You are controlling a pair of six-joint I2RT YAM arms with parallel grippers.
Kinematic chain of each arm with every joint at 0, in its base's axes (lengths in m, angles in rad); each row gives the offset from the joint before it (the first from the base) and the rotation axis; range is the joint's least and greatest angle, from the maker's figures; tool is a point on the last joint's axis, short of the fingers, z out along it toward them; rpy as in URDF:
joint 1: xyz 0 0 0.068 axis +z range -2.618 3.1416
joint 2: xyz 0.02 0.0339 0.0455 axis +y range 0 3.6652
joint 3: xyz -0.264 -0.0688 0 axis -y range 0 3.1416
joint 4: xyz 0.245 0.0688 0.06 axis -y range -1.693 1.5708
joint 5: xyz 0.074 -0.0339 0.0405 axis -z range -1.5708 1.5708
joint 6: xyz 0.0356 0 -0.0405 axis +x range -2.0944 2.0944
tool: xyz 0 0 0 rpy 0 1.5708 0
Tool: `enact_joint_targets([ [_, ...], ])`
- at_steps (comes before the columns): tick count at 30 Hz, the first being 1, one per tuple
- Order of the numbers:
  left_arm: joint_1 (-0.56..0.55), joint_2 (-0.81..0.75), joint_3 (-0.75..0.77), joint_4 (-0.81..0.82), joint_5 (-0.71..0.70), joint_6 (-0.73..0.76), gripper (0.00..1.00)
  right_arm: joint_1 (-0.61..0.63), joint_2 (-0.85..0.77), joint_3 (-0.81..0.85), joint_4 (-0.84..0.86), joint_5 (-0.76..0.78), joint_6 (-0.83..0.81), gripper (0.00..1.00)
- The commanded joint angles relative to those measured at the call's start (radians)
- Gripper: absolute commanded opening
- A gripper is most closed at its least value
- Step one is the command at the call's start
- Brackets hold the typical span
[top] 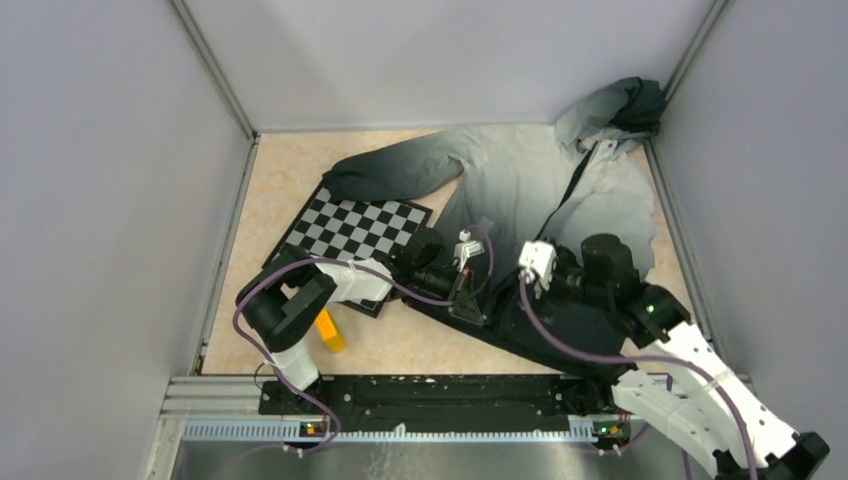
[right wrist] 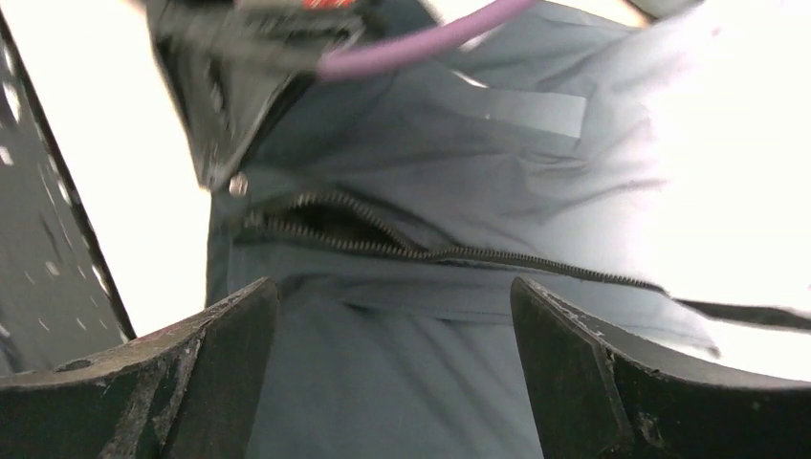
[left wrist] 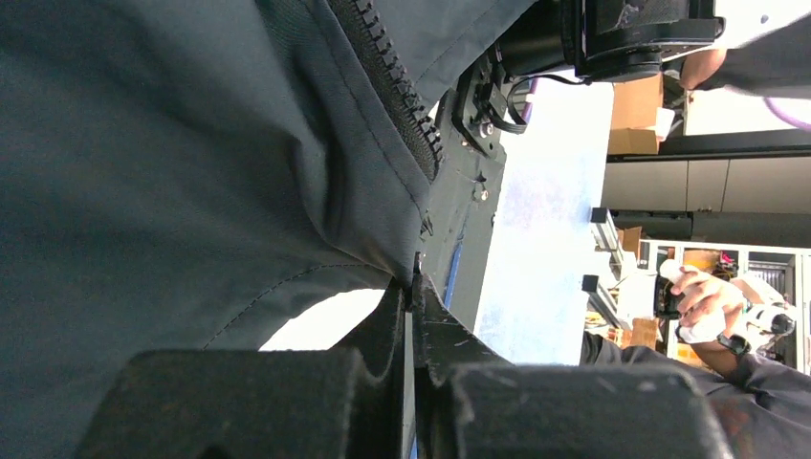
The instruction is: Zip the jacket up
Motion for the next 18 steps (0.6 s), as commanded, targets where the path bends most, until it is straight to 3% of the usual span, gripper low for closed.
enact_joint_targets([
  [1,0.008,-0.013,-0.011,0.076,0.071,-0.008,0.0,0.01,-0.135,-0.144,-0.033,-0.115,-0.452,0.87],
  [3,0.009,0.003,-0.006,0.081,0.083,-0.009,0.0,0.011,-0.157,-0.186,-0.012,-0.155,-0.455,0.83],
  [7,0.009,0.009,-0.015,0.102,0.094,-0.019,0.0,0.049,-0.188,-0.27,0.058,-0.243,-0.466,0.67],
  [12,0.009,0.008,-0.029,0.109,0.098,-0.024,0.0,0.151,-0.254,-0.385,0.258,-0.154,-0.432,0.61],
  [18,0.008,0.024,-0.024,0.142,0.113,-0.05,0.0,0.241,-0.173,-0.405,0.339,-0.117,-0.396,0.55],
])
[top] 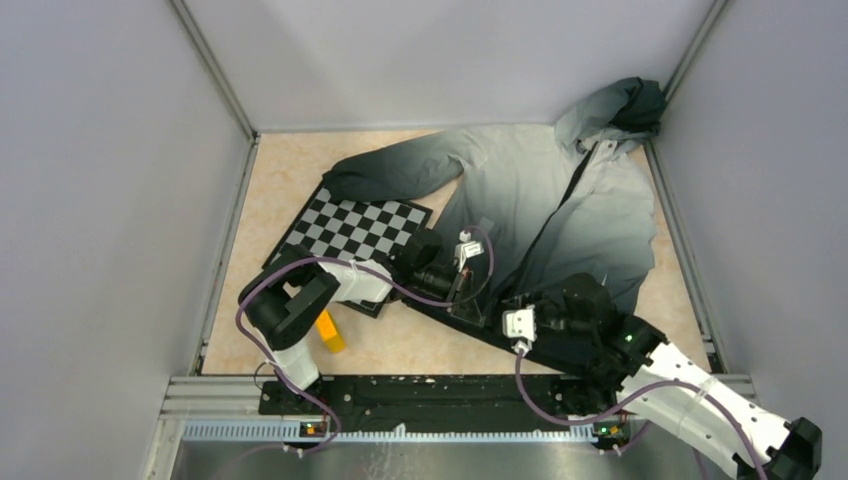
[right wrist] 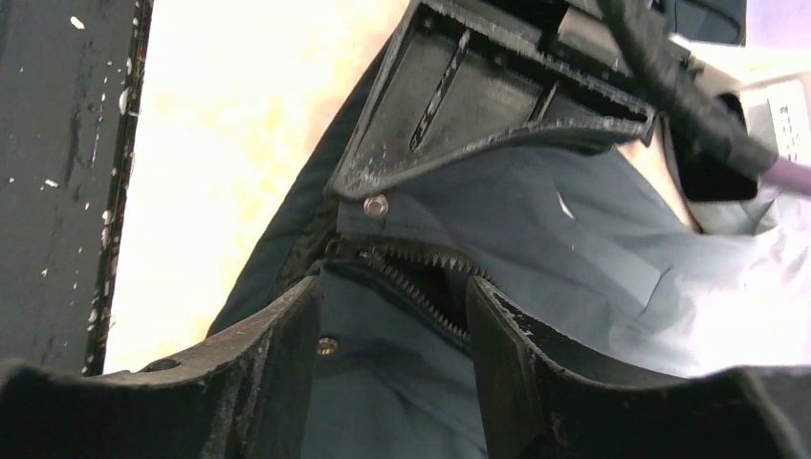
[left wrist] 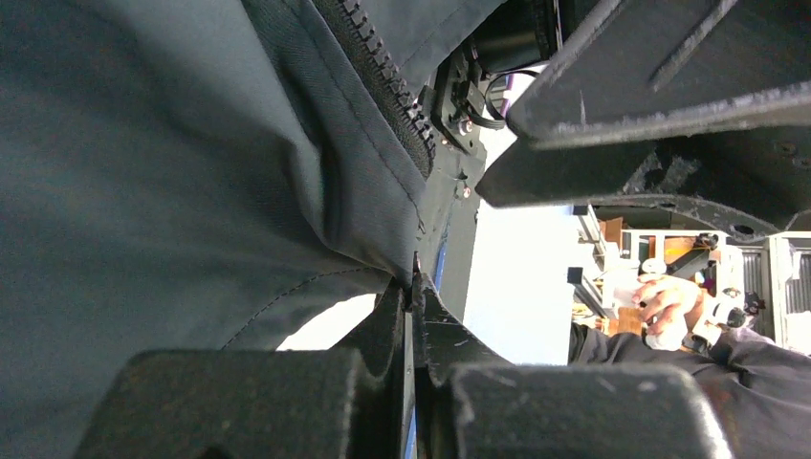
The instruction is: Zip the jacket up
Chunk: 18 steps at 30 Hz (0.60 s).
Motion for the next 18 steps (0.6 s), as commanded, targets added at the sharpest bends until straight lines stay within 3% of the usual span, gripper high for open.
enact_joint_targets([
  [1,0.002,0.015,0.0,0.055,0.06,-0.02,0.0,0.069,0.063,0.002,0.157,0.04,0.021,0.54],
  [18,0.002,0.002,0.002,0.053,0.064,-0.026,0.0,0.12,0.131,-0.02,0.184,0.09,0.189,0.4],
])
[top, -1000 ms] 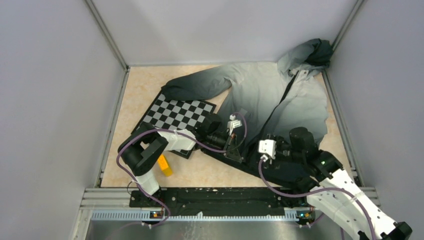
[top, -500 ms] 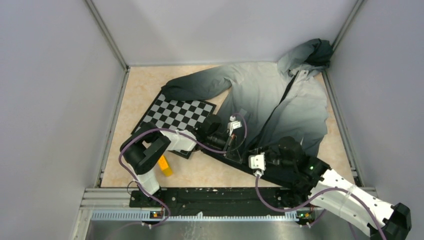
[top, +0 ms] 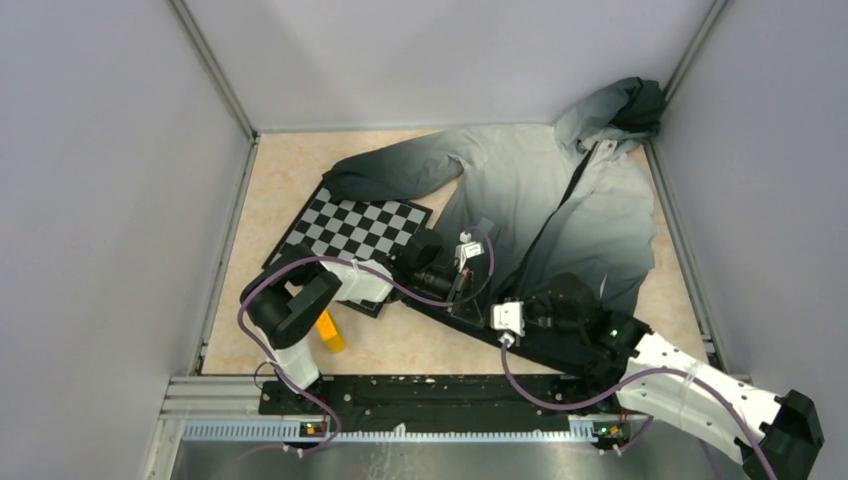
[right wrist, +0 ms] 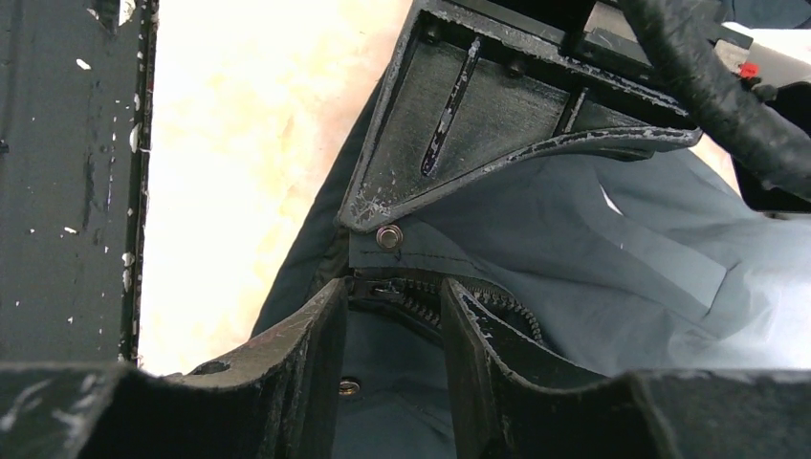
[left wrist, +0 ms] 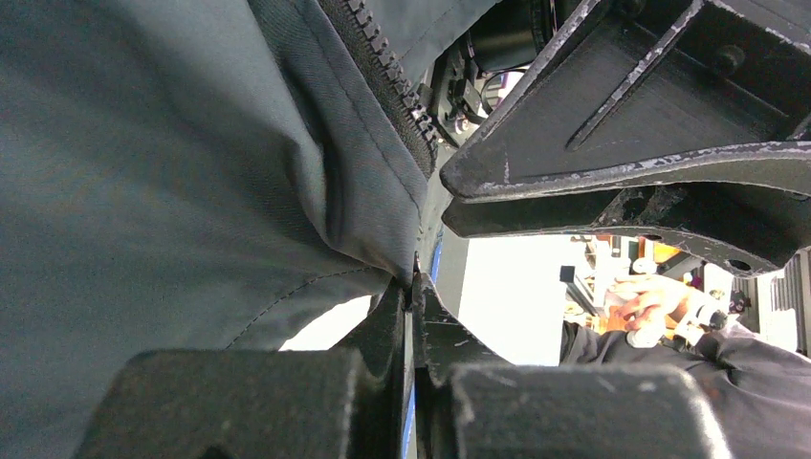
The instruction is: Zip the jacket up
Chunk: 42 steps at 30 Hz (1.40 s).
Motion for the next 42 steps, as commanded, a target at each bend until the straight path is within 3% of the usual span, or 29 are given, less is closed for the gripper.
enact_joint_targets([
  [1,0.002,-0.014,0.002,0.041,0.049,-0.005,0.0,0.019,0.011,-0.008,0.044,0.007,0.045,0.4],
  [25,0.001,-0.03,-0.016,0.09,0.065,-0.038,0.0,0.07,0.049,-0.042,0.09,0.053,-0.025,0.42],
  [42,0.002,-0.029,-0.024,0.102,0.065,-0.038,0.0,0.089,0.033,-0.038,0.114,0.126,-0.038,0.29],
])
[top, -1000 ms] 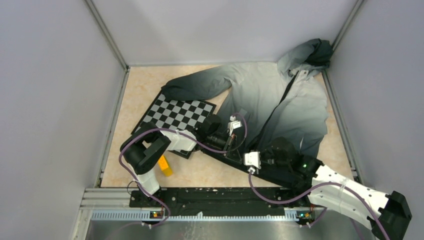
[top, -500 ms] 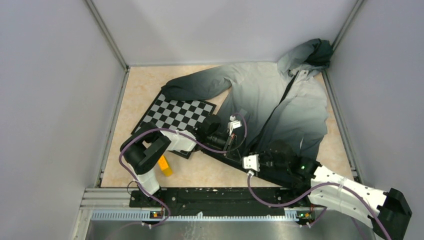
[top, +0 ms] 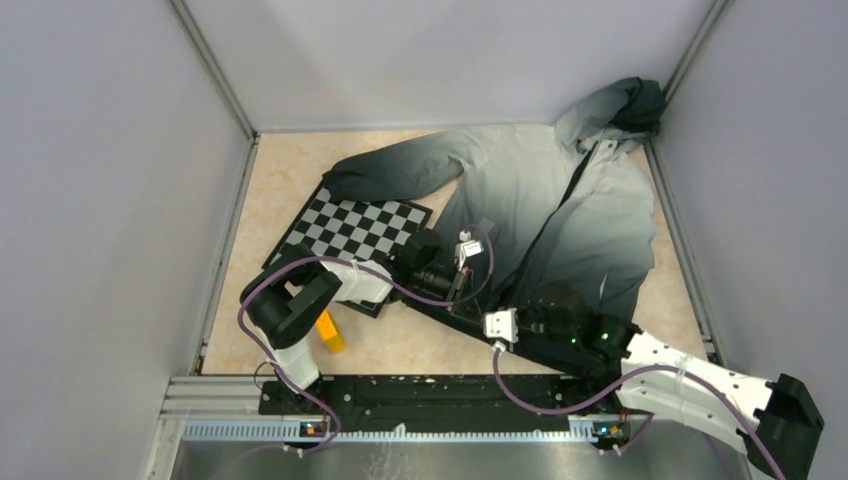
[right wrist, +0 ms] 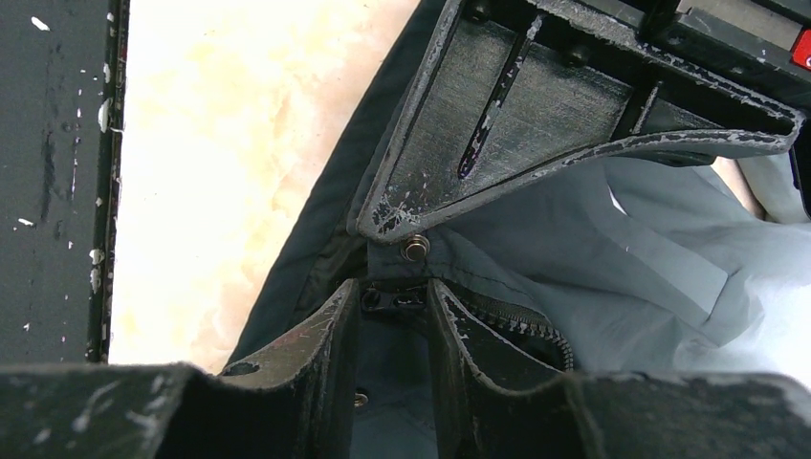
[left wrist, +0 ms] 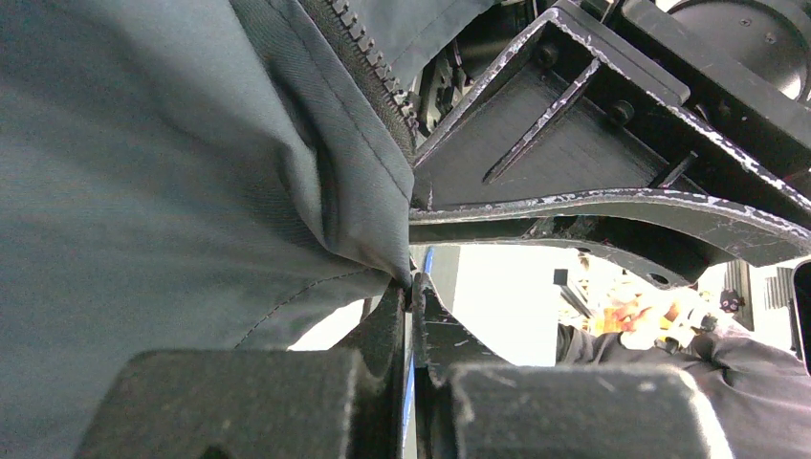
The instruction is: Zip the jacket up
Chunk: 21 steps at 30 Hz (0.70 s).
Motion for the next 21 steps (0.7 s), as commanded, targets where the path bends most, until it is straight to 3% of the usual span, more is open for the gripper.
enact_joint_targets([
  [1,-0.001,-0.03,-0.017,0.049,0.052,-0.004,0.0,0.013,-0.017,0.017,0.009,0.012,-0.028,0.29],
  [21,-0.001,-0.023,-0.022,0.055,0.053,-0.002,0.0,0.013,-0.06,0.027,-0.017,0.049,-0.031,0.3],
])
